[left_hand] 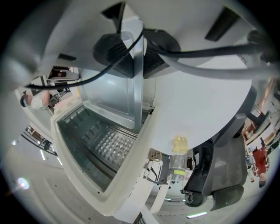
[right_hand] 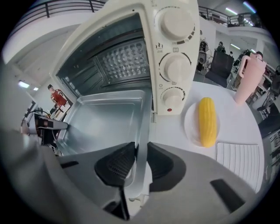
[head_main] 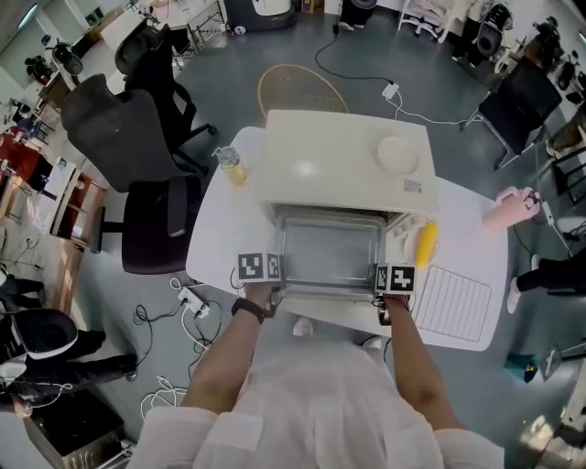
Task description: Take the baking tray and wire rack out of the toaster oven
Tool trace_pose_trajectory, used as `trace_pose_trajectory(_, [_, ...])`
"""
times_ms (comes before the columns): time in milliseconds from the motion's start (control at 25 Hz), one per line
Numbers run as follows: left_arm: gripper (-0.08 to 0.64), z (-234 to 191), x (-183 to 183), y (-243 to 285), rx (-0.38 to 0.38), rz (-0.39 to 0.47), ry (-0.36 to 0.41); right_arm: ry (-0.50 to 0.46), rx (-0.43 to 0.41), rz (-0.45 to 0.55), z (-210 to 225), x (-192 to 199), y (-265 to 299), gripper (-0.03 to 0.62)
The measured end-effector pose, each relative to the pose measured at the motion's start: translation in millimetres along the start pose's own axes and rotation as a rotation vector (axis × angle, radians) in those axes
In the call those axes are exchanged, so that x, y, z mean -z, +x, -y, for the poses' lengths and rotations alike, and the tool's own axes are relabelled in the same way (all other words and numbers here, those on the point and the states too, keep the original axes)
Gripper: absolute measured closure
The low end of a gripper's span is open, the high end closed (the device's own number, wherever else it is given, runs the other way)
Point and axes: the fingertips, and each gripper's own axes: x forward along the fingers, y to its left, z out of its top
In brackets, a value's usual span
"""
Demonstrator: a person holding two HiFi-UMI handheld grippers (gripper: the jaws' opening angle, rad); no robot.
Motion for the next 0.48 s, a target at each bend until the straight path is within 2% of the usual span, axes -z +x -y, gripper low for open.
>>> trace_pose_trajectory(480, [0.503, 20, 36, -37, 0.007, 0.043, -0.018, -0.036, -0.024, 0.037, -1, 26, -40, 0.503])
